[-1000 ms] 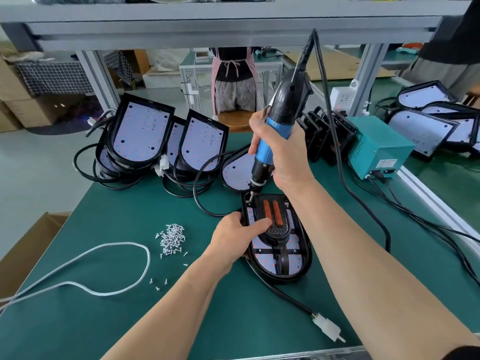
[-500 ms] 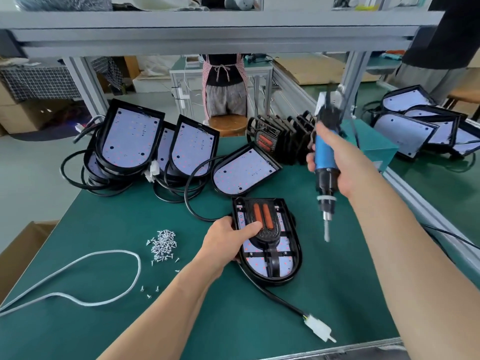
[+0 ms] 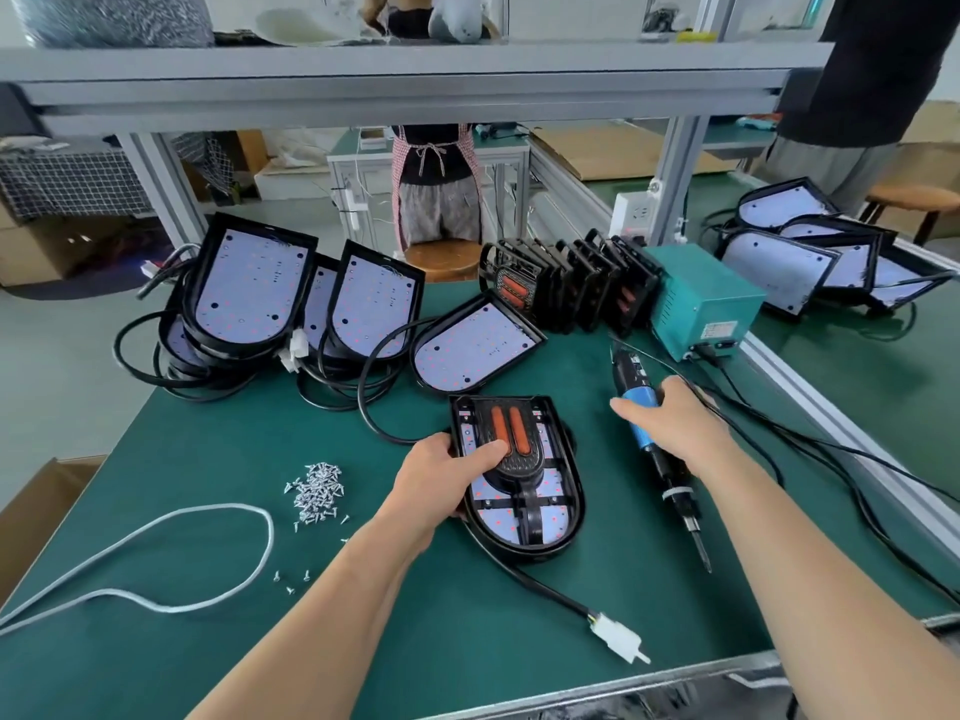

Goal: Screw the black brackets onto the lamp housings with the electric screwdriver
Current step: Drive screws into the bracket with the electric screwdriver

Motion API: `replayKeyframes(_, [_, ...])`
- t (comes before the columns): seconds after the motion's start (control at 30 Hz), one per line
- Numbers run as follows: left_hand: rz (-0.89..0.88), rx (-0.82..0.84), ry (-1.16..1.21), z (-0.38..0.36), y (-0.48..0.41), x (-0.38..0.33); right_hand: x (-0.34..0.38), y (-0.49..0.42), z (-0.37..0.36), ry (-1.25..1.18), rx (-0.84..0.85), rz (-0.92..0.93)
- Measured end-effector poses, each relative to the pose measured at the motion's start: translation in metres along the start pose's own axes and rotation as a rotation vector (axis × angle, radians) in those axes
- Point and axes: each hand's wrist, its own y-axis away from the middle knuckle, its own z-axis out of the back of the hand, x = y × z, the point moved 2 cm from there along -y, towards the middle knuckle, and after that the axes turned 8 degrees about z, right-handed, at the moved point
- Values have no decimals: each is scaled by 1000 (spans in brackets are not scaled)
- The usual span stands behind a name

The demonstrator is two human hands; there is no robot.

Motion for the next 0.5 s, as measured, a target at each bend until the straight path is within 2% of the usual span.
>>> replayKeyframes(0.1, [-7, -1, 0, -1, 0, 1, 3, 14, 4, 98, -7, 68])
replayKeyframes(0.23, [-12, -5, 1, -1, 0, 0, 1, 51, 5, 255, 88, 144])
replayKeyframes(0.3, [-13, 5, 3, -1, 1, -1, -1, 78, 6, 316, 45, 222])
replayKeyframes(0.37, [-10, 7, 2, 0, 2, -2, 1, 113, 7, 239, -47, 332])
replayKeyframes(0.4, [-8, 3, 5, 0, 3, -2, 4, 132, 7, 144, -41, 377])
replayKeyframes(0.47, [-1, -19, 11, -1, 5, -1, 10, 166, 5, 20, 105, 447])
replayKeyframes(0.5, [0, -44, -7, -1, 7, -1, 11, 179, -1, 45, 203, 464])
